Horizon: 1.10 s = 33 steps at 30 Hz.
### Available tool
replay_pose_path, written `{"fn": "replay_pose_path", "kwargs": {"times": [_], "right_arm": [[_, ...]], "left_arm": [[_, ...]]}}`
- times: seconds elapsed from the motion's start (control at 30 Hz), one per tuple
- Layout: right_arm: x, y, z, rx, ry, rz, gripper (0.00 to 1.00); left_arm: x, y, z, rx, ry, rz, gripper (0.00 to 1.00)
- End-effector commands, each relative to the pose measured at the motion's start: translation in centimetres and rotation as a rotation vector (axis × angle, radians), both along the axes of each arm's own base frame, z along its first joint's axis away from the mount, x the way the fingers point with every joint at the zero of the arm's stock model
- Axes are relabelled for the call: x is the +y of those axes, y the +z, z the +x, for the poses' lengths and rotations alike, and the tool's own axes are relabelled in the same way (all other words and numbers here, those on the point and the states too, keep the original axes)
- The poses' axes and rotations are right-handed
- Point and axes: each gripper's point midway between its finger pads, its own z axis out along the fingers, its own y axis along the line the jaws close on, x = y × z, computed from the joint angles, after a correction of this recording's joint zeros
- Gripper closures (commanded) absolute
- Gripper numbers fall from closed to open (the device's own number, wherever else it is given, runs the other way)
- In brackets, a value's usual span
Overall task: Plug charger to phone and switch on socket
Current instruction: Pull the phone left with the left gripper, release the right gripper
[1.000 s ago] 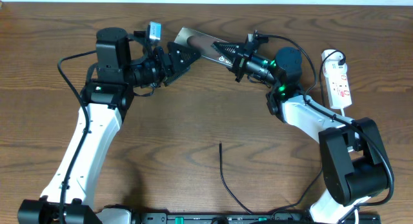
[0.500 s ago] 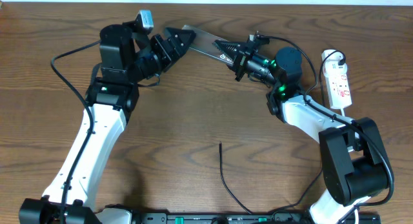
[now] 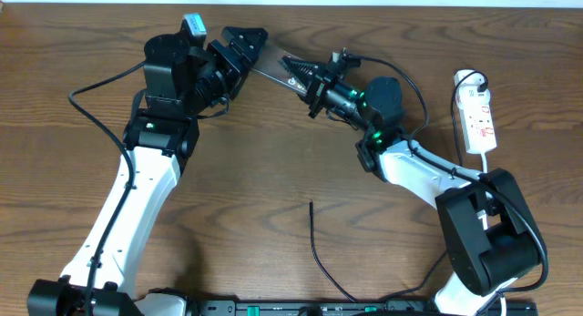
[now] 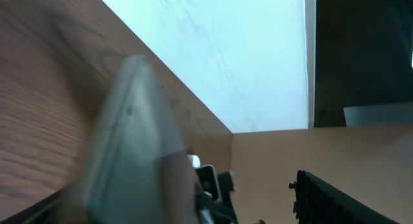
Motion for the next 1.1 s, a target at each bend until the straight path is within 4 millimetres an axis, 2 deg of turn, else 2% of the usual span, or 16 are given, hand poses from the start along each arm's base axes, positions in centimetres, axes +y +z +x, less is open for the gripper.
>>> {"fn": "replay_pose_path", "kwargs": {"times": [0.0,0.3,0.33,0.4,0.47,0.6,0.73,0.77,0.9,1.03,1.07], "right_arm": [[0.4,2.5,-0.2,-0.054,-0.03,0.053,0.99],[2.2,2.5,-1.5,-0.05,0.0,0.056,0.99],[2.3,2.5,-1.5,-0.05,0.001,0.057,0.99],[2.3,2.5,-1.6,-0.05,0.002,0.057,0.99],[2.4,2.5,-1.7,-0.05,0.006,0.056,0.99],[2.5,2.5,-1.7,-0.051,0.007,0.057,0.99],[2.9,2.5,-2.1,-0.05,0.017,0.057,0.99],[3.1,2.8,-2.3,-0.059,0.024,0.062,0.99],[3.2,3.2,-2.5,-0.074,0.022,0.074,0.99],[3.3,3.2,-2.6,-0.074,0.024,0.074,0.99],[3.3,3.2,-2.5,-0.074,0.024,0.074,0.99]], "left_arm": [[0.8,0.3,0.3,-0.004,0.053,0.005,0.13],[1.3,0.2,0.7,-0.019,0.082,0.034,0.14],[1.4,0.2,0.7,-0.02,0.087,0.036,0.18],[1.4,0.2,0.7,-0.02,0.089,0.036,0.33],[1.6,0.2,0.8,-0.02,0.097,0.039,0.37],[1.6,0.2,0.8,-0.022,0.099,0.043,0.53],[1.6,0.1,0.8,-0.023,0.098,0.046,0.57],[1.6,0.1,0.8,-0.023,0.098,0.046,0.62],[1.6,0.1,0.8,-0.023,0.097,0.045,0.69],[1.6,0.1,0.8,-0.023,0.097,0.046,0.81],[1.6,0.1,0.8,-0.023,0.097,0.045,0.87]]}}
